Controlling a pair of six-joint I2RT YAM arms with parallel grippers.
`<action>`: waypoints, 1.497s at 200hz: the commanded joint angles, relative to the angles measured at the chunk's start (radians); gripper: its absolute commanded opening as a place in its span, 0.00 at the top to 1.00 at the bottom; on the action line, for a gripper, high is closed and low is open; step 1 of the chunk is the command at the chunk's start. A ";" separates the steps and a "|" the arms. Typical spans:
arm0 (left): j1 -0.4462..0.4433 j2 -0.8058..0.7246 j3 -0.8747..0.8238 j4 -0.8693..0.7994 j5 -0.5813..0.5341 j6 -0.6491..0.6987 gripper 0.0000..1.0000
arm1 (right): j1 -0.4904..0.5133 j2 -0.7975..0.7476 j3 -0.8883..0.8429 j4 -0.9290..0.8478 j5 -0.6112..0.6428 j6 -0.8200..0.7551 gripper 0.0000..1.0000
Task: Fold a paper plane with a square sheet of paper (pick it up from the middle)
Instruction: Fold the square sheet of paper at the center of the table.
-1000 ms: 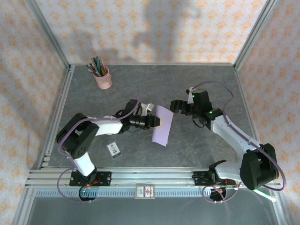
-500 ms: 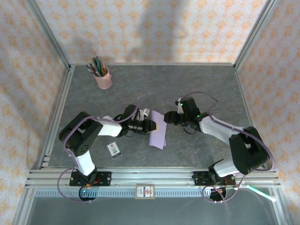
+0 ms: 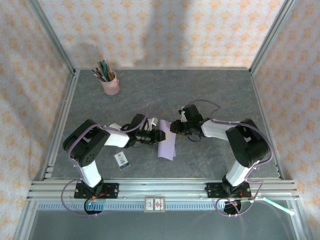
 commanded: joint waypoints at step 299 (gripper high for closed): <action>0.016 0.054 0.187 -0.418 -0.329 0.154 0.51 | -0.032 -0.108 -0.029 -0.078 0.028 -0.080 0.67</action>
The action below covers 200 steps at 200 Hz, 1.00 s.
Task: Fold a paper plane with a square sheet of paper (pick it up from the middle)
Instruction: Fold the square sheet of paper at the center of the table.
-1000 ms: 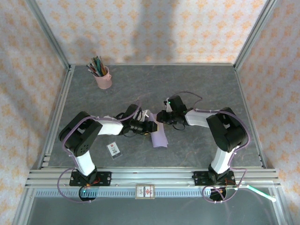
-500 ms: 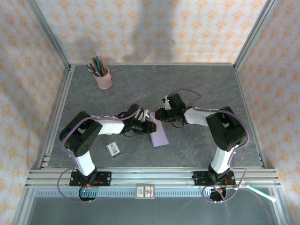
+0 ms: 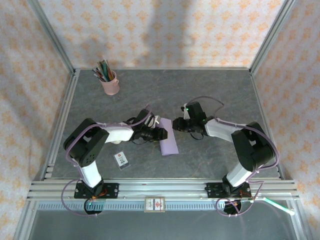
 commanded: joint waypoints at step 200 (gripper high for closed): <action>0.052 -0.002 0.024 -0.060 -0.120 0.030 0.62 | 0.001 -0.047 -0.036 -0.043 0.012 -0.027 0.68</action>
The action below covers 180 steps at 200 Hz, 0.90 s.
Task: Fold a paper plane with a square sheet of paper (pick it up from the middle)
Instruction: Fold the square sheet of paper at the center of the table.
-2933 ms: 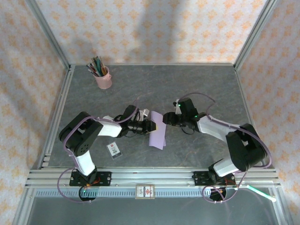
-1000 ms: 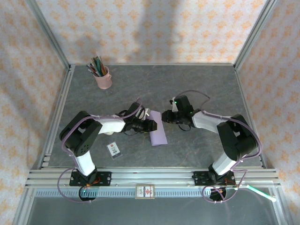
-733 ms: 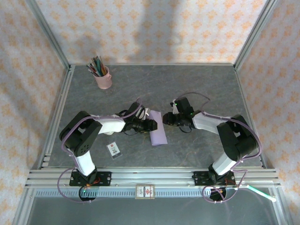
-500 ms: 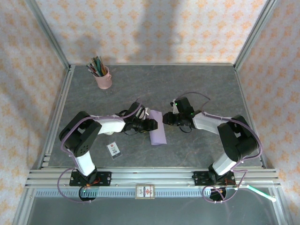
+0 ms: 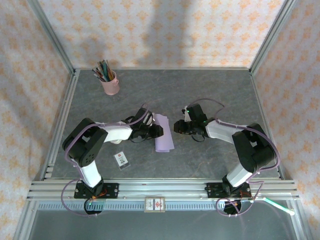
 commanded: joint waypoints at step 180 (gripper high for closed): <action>0.005 0.122 0.194 -0.374 0.072 0.296 0.53 | -0.043 -0.082 -0.022 -0.063 -0.024 -0.023 0.67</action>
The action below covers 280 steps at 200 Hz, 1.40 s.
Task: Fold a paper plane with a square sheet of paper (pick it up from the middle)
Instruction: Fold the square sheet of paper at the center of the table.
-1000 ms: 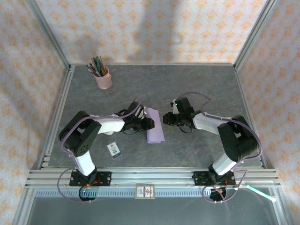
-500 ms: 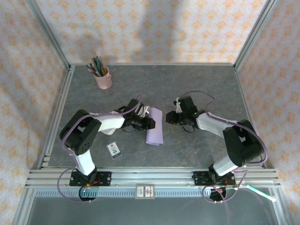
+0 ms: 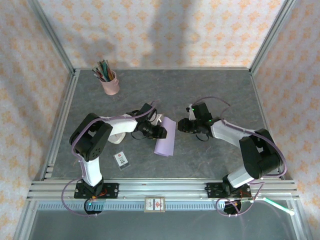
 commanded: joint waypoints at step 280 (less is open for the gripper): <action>-0.037 -0.001 0.103 -0.262 -0.178 0.022 0.78 | 0.034 0.065 0.035 -0.029 -0.101 -0.013 0.67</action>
